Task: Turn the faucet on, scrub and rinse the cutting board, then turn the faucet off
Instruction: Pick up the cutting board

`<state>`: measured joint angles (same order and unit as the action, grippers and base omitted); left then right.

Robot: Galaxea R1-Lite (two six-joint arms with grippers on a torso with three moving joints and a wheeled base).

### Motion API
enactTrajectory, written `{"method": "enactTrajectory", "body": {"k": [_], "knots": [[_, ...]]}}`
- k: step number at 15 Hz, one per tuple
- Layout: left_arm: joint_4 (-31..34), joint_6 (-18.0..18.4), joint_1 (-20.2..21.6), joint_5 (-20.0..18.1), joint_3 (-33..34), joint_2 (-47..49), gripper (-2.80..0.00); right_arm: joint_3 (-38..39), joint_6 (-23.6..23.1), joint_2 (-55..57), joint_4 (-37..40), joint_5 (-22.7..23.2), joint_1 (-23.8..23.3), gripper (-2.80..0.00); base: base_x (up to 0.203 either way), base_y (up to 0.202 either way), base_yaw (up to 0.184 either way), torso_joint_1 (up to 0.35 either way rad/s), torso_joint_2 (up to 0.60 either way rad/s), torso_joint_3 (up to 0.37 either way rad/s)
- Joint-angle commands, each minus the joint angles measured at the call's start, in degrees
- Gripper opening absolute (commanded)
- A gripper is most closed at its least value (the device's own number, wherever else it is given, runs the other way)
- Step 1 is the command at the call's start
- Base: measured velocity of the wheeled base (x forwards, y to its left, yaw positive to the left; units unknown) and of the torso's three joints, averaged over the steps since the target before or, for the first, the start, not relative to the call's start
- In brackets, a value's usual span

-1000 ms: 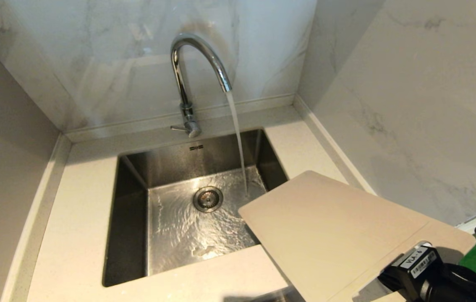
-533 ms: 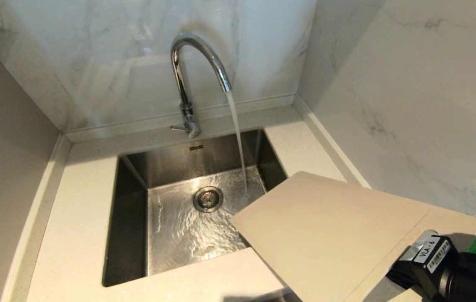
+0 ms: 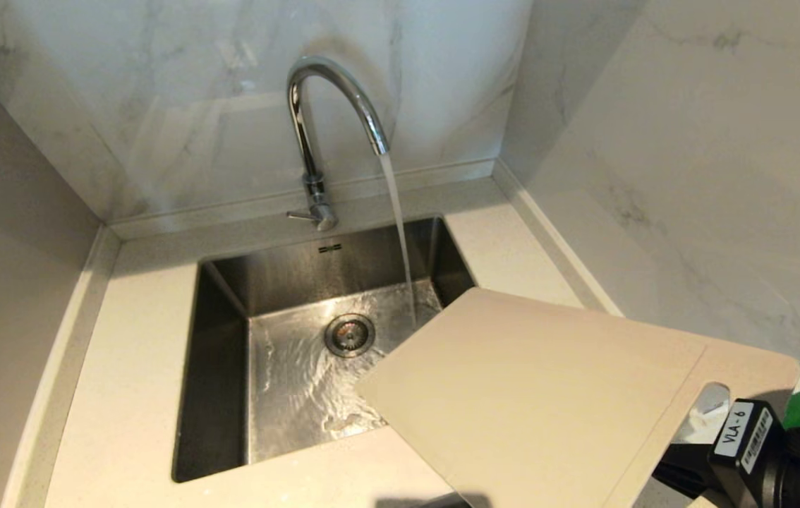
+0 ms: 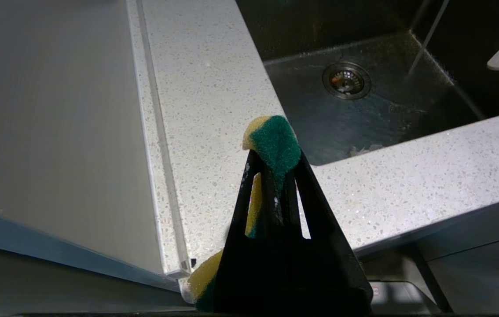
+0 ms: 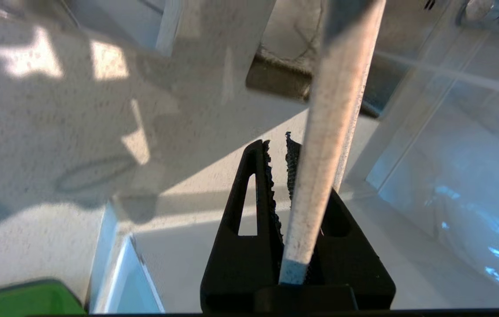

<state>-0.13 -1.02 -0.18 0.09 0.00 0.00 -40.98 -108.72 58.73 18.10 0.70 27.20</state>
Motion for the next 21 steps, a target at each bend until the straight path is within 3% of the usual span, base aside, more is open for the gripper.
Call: {"method": "enactTrajectory", "body": {"k": [1, 9, 15, 17, 21], "knots": [[-0.04, -0.03, 0.01, 0.00, 0.09, 0.09, -2.80, -0.09, -0.71, 0.94, -0.08, 1.99, 0.05, -2.80, 0.000, 0.000, 0.000, 0.000, 0.00, 0.000], [-0.04, -0.03, 0.01, 0.00, 0.09, 0.09, -2.80, -1.08, -2.86, 2.19, -0.52, 4.91, 0.14, -2.80, 0.000, 0.000, 0.000, 0.000, 0.00, 0.000], [-0.04, -0.03, 0.01, 0.00, 0.09, 0.09, -2.80, -1.89, -8.31, 3.05, -0.82, 10.58, 0.14, -2.80, 0.000, 0.000, 0.000, 0.000, 0.00, 0.000], [-0.04, -0.03, 0.01, 0.00, 0.09, 0.09, -2.80, -1.74, -9.79, 3.24, -4.09, 12.18, 0.14, -2.80, 0.000, 0.000, 0.000, 0.000, 0.00, 0.000], [-0.04, -0.03, 0.01, 0.00, 0.09, 0.09, -2.80, -4.13, -20.65, 7.88, -9.58, 18.09, 0.14, -2.80, 0.000, 0.000, 0.000, 0.000, 0.00, 0.000]]}}
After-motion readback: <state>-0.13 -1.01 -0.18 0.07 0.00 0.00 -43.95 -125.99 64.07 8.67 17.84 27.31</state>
